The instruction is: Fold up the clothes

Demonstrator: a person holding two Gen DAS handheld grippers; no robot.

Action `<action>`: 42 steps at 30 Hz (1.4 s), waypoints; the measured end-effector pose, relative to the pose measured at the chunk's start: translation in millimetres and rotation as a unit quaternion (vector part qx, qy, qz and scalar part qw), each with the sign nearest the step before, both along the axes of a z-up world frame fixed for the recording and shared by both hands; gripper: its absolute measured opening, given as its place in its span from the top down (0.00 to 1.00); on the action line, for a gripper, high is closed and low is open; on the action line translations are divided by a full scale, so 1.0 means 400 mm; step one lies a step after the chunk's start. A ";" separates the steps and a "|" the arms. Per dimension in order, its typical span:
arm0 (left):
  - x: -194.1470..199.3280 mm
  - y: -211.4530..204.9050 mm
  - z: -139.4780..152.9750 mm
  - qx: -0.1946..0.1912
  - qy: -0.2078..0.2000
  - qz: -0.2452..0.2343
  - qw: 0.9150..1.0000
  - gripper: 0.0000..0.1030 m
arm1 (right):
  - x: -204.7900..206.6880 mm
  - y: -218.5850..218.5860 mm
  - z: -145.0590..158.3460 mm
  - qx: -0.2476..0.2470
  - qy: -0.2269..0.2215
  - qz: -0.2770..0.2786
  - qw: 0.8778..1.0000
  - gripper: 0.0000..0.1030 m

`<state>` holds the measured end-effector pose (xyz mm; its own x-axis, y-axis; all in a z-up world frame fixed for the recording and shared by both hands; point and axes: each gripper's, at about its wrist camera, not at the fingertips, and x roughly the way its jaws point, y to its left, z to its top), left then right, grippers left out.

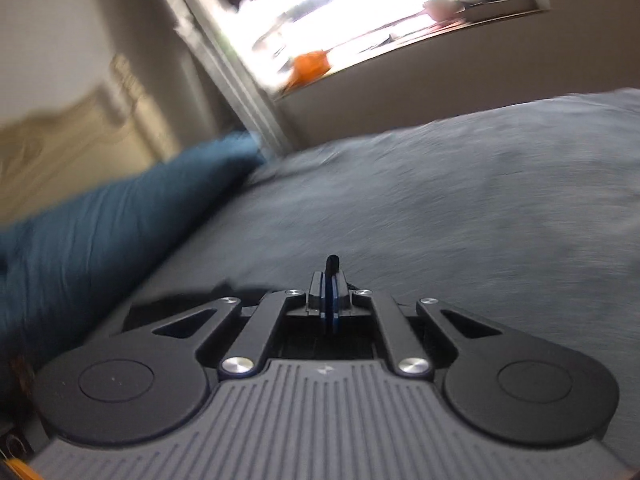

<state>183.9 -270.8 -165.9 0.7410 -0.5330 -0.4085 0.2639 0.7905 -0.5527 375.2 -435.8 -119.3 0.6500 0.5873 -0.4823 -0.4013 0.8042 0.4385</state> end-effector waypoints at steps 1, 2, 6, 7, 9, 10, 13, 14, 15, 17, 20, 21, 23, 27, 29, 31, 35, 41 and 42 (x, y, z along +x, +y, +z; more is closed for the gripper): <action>0.002 0.025 -0.024 -0.007 0.030 0.016 0.999 0.87 | 0.009 0.034 -0.015 -0.015 0.013 0.012 1.000 0.92; -0.001 0.048 -0.043 -0.015 0.051 0.026 0.998 0.81 | 0.017 0.065 -0.030 -0.031 0.028 0.022 0.999 0.81; -0.028 0.118 -0.085 -0.032 0.088 0.045 0.995 0.61 | 0.003 0.044 -0.056 -0.002 0.056 -0.004 0.998 0.72; -0.024 0.123 -0.087 -0.032 0.089 0.043 0.995 0.58 | -0.011 0.018 -0.055 0.011 0.061 -0.016 0.998 0.72; -0.036 0.142 -0.089 -0.030 0.095 0.038 0.994 0.51 | -0.044 -0.035 -0.052 0.029 0.072 -0.043 0.996 0.71; -0.036 0.150 -0.087 -0.025 0.102 0.035 0.994 0.50 | -0.062 -0.060 -0.054 0.032 0.079 -0.056 0.995 0.71; 0.012 0.142 -0.083 -0.001 0.140 0.017 0.990 0.49 | -0.129 -0.126 -0.065 0.048 0.106 -0.090 0.989 0.71; 0.027 0.127 -0.084 0.011 0.152 0.007 0.988 0.49 | -0.148 -0.141 -0.074 0.053 0.117 -0.097 0.987 0.71; 0.041 0.112 -0.085 0.024 0.164 -0.003 0.986 0.49 | -0.166 -0.155 -0.083 0.057 0.129 -0.103 0.985 0.71; 0.048 0.087 -0.080 0.056 0.165 -0.014 0.985 0.52 | -0.202 -0.175 -0.100 0.057 0.145 -0.111 0.981 0.71; 0.071 0.063 -0.079 0.091 0.162 -0.015 0.983 0.74 | -0.261 -0.145 -0.105 -0.011 0.114 -0.086 0.990 0.71; 0.079 0.057 -0.081 0.101 0.163 -0.014 0.981 0.84 | -0.284 -0.127 -0.105 -0.047 0.096 -0.071 0.992 0.71; 0.104 0.047 -0.096 0.106 0.170 -0.013 0.980 0.94 | -0.320 -0.082 -0.111 -0.122 0.062 -0.036 0.990 0.71; 0.119 0.051 -0.088 0.103 0.174 0.002 0.979 0.98 | -0.354 0.001 -0.134 -0.224 0.009 0.006 0.974 0.74; 0.126 0.051 -0.080 0.114 0.168 0.013 0.979 0.98 | -0.356 0.021 -0.145 -0.244 -0.004 0.011 0.970 0.77; 0.129 0.057 -0.068 0.120 0.165 0.023 0.979 0.98 | -0.359 0.042 -0.156 -0.264 -0.017 0.015 0.964 0.79; 0.137 0.055 -0.059 0.143 0.163 0.030 0.976 0.98 | -0.363 0.082 -0.179 -0.303 -0.043 0.024 0.952 0.80; 0.128 0.025 -0.085 0.201 0.171 0.018 0.964 0.95 | -0.388 0.089 -0.185 -0.337 -0.065 0.022 0.939 0.95; 0.125 0.017 -0.081 0.218 0.161 0.019 0.962 0.93 | -0.394 0.085 -0.189 -0.341 -0.063 0.023 0.938 0.95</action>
